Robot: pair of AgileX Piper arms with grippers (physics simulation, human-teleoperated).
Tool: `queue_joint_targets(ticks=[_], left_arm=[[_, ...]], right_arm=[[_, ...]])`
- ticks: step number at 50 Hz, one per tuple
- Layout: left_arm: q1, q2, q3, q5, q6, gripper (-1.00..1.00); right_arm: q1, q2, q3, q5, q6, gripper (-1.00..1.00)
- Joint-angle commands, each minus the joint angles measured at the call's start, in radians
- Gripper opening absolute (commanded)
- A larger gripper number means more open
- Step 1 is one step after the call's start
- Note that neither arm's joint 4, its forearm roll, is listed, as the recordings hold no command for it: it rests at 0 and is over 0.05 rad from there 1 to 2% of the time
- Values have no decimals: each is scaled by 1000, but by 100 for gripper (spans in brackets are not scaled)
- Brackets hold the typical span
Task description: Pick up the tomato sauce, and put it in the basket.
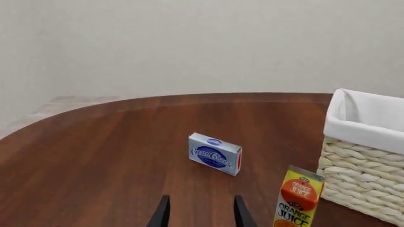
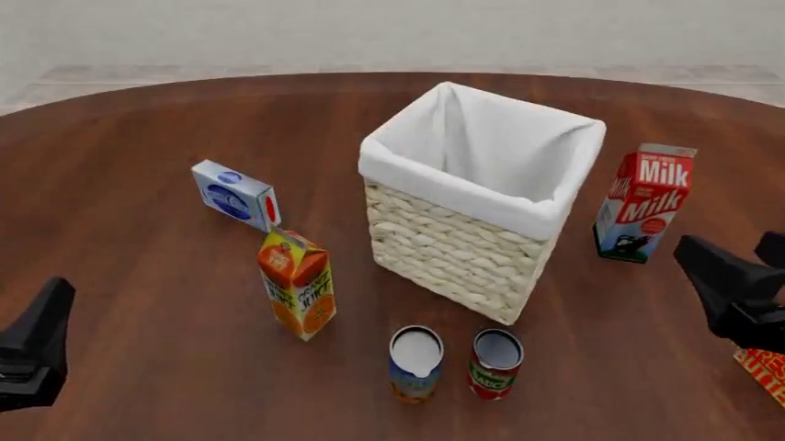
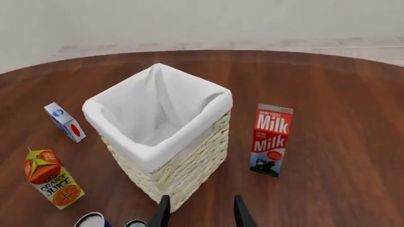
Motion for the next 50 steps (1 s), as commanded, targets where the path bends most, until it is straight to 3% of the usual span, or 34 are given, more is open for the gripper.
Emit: queue_joint_targets(ticks=[1, 8, 26, 39, 50], left_arm=[[0, 10, 4, -12, -1, 100], [0, -5, -2, 4, 2, 100], [0, -18, -5, 22, 1, 100], [0, -3, -2, 4, 1, 100], [0, -9, -5, 12, 1, 100]], right_arm=[[84, 127, -119, 126, -5, 100], [112, 190, -195, 217, 16, 100], [157, 325, -419, 445, -36, 100], [219, 442, -516, 504, 5, 100], [260, 483, -520, 500, 37, 100]])
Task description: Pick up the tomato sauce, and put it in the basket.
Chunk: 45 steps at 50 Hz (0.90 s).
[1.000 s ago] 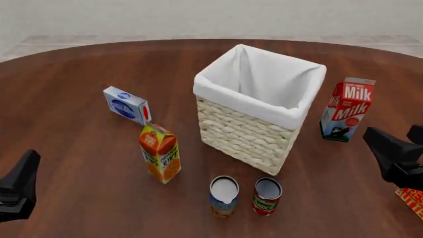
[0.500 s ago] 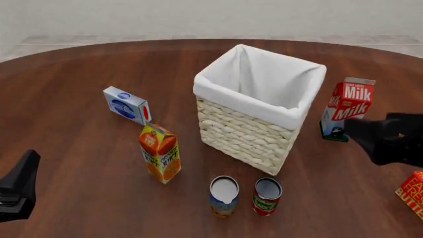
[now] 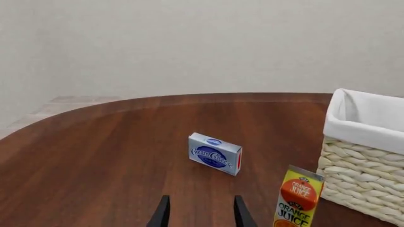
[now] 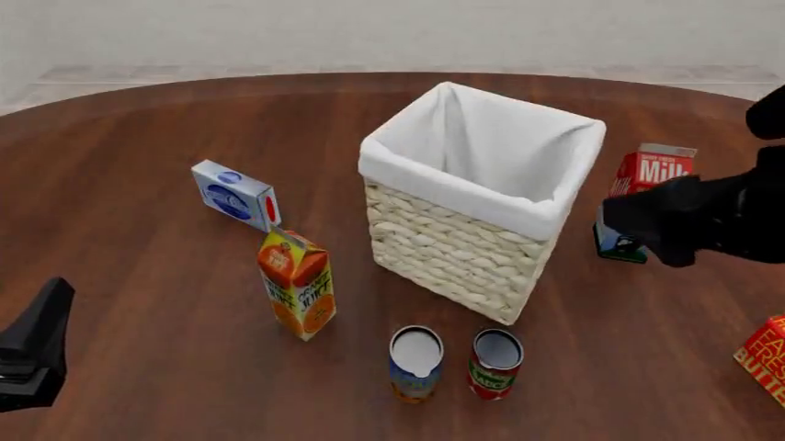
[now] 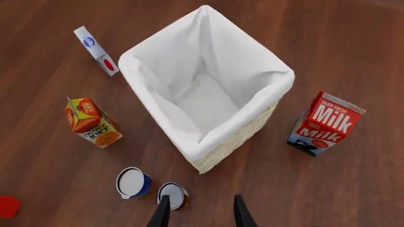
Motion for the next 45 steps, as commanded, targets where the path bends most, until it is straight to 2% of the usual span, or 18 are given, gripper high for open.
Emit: queue_joint_targets(ticks=[1, 28, 45], left_arm=[[0, 1, -2, 1, 0, 100], [0, 23, 1, -23, -1, 100], [-1, 18, 7, -24, 0, 100]], right_arm=[[43, 58, -26, 17, 29, 100], [37, 121, 84, -55, 52, 100], [85, 173, 127, -91, 71, 100]])
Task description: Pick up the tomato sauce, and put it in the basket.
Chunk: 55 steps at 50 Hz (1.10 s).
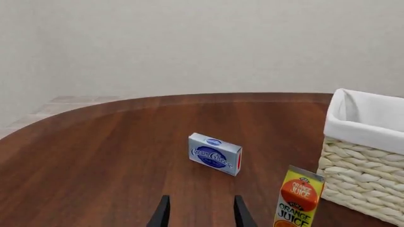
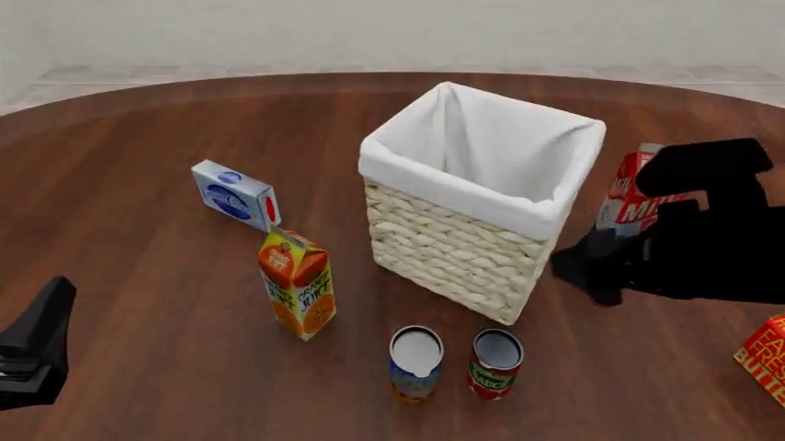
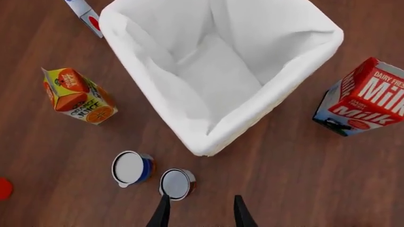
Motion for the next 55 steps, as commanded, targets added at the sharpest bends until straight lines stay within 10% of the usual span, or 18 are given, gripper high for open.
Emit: queue_joint_targets(ticks=[1, 55], left_arm=[[0, -6, 2, 4, 0, 100], [-1, 1, -2, 1, 0, 100]], right_arm=[[28, 32, 31, -29, 14, 100], [139, 199, 80, -181, 89, 100]])
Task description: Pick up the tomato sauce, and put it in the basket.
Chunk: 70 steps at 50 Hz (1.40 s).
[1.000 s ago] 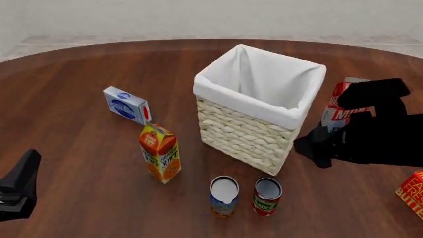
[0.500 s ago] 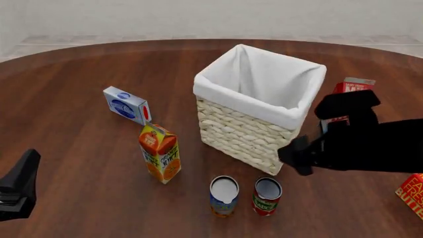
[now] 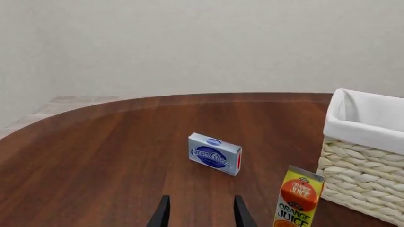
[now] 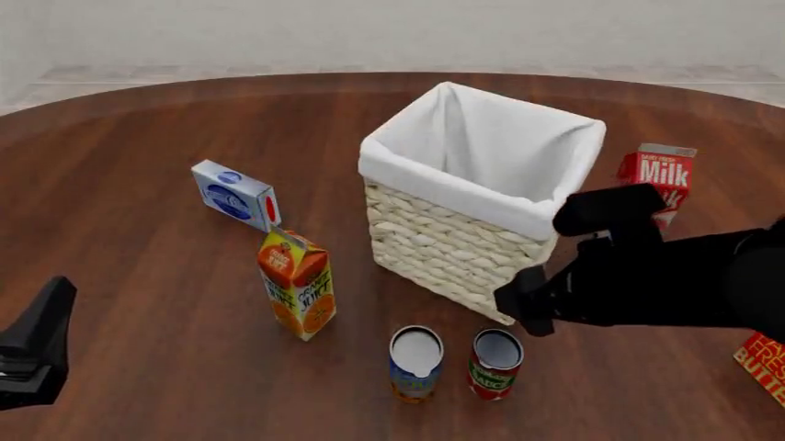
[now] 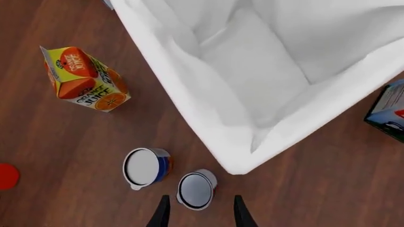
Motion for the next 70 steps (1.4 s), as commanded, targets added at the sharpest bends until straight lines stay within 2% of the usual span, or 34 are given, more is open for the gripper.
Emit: queue_joint_targets(ticks=[1, 70], left_arm=[[0, 1, -2, 1, 0, 100], [-1, 0, 4, -4, 0, 100]], right_arm=[[11, 32, 9, -22, 8, 100], [63, 156, 70, -132, 54, 100]])
